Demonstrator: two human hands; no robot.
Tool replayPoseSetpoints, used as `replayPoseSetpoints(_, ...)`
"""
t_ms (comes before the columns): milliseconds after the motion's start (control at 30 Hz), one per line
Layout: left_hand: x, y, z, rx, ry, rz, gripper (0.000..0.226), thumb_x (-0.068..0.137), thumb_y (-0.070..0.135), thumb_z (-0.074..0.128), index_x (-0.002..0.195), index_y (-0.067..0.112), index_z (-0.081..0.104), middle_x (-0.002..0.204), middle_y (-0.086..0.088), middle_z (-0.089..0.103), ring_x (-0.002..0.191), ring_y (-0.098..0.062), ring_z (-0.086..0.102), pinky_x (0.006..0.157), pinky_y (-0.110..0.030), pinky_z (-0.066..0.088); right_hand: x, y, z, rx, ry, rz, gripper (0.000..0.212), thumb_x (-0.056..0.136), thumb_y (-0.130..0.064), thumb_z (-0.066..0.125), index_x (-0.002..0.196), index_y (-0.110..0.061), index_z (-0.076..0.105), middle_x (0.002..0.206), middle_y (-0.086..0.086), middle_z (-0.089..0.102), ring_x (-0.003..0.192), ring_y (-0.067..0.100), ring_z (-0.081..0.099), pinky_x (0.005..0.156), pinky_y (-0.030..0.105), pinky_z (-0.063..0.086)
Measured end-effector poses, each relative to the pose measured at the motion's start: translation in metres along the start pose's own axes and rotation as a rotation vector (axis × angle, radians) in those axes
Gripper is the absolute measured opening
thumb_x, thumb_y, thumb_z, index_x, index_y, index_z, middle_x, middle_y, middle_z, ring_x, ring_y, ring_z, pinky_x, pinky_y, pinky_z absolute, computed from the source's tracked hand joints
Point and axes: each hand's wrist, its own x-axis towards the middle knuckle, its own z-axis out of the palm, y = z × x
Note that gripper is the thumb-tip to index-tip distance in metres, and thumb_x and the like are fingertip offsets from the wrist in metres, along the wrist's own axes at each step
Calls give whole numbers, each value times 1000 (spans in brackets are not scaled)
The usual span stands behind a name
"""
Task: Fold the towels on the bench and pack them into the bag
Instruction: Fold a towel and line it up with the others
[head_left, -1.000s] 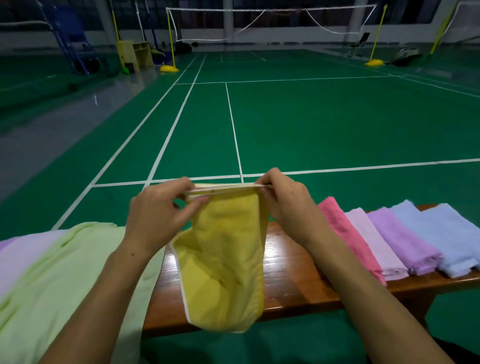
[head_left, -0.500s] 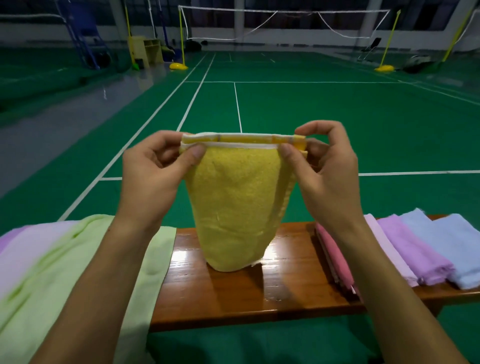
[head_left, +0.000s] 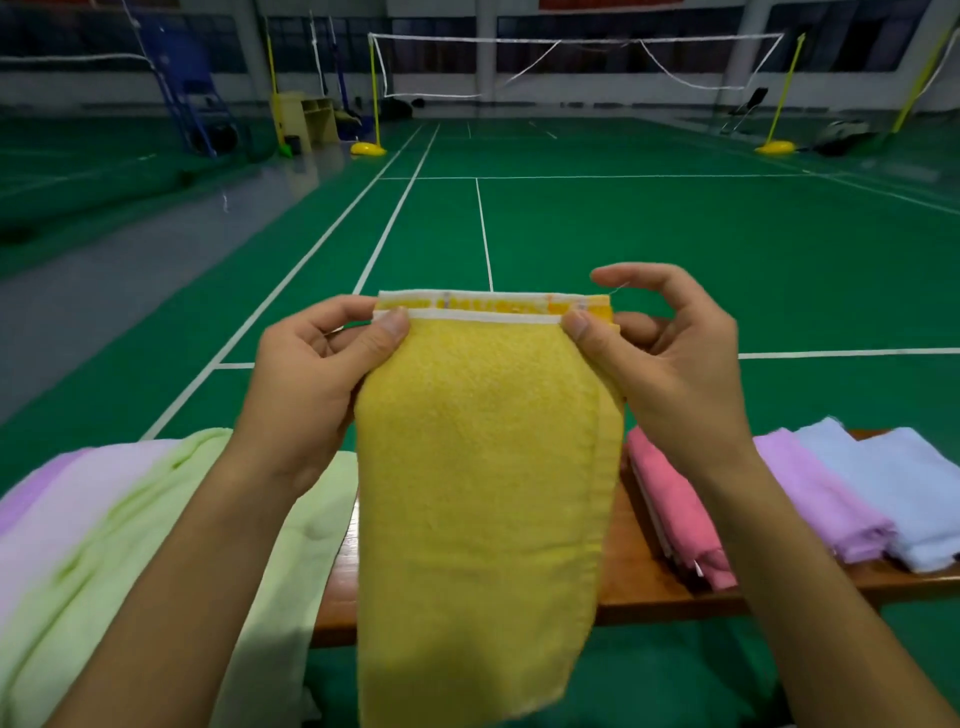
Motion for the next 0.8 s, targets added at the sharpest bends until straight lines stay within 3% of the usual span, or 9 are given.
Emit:
replayPoseSetpoints(100,7,-25,-5,270,20,94,4,95,17,77,99,15,76,79,2,78,68,-8,70,58,-25,55,6,32,2,-161,-35,34,27,93,-24,81,115,-19,65,69,10,70,57,27,59,53,45,47)
replayPoseSetpoints(167,18,-55,-13,555,51,131,7,95,33,78,98,26,77,84,11,79,78,-6,74,66,-31,58,7,66,5,-499,-56,-13,27,94,-40,78,113,-28,64,79,-8,74,73,21,70,65,41,54)
replayPoseSetpoints(233,27,-88,-17,689,45,88,14,93,44,76,98,31,78,88,15,79,87,-9,76,73,-39,61,9,101,11,-878,-44,-109,28,95,-50,71,115,-33,63,84,-10,70,85,23,67,69,38,50)
replayPoseSetpoints(300,33,-119,-17,565,45,-63,10,93,31,79,98,22,79,87,8,80,85,-14,78,69,-34,63,12,133,18,-1066,-86,-50,34,97,-55,63,122,-32,59,92,0,73,91,33,68,73,41,52)
replayPoseSetpoints(433,43,-177,-11,431,159,-340,19,95,21,79,108,7,72,81,-3,77,46,-13,65,39,-24,47,10,192,30,-860,-106,283,32,97,-54,64,120,-35,54,95,-2,77,83,29,73,82,45,57)
replayPoseSetpoints(533,54,-207,-9,340,163,-413,27,99,20,74,123,11,66,103,-9,77,63,-26,77,51,-34,58,6,218,38,-830,-41,365,31,100,-39,66,128,-29,57,104,5,77,98,32,71,85,45,55)
replayPoseSetpoints(633,61,-227,-14,353,166,-464,58,99,24,75,150,22,48,124,-5,68,79,-27,80,64,-41,64,7,228,41,-800,-89,451,46,104,-17,62,148,-13,51,126,13,71,119,36,63,95,45,48)
replayPoseSetpoints(700,59,-233,-19,378,162,-528,69,97,26,76,156,23,40,128,-6,64,83,-26,79,69,-45,66,6,230,39,-737,-118,515,44,105,-11,58,148,-10,52,129,14,69,118,32,63,101,43,49)
replayPoseSetpoints(800,49,-230,-27,362,87,-543,55,99,21,74,147,21,49,117,-7,71,85,-28,79,70,-46,65,2,228,30,-637,-144,573,32,103,-15,61,135,-13,63,118,7,74,102,23,72,96,47,58)
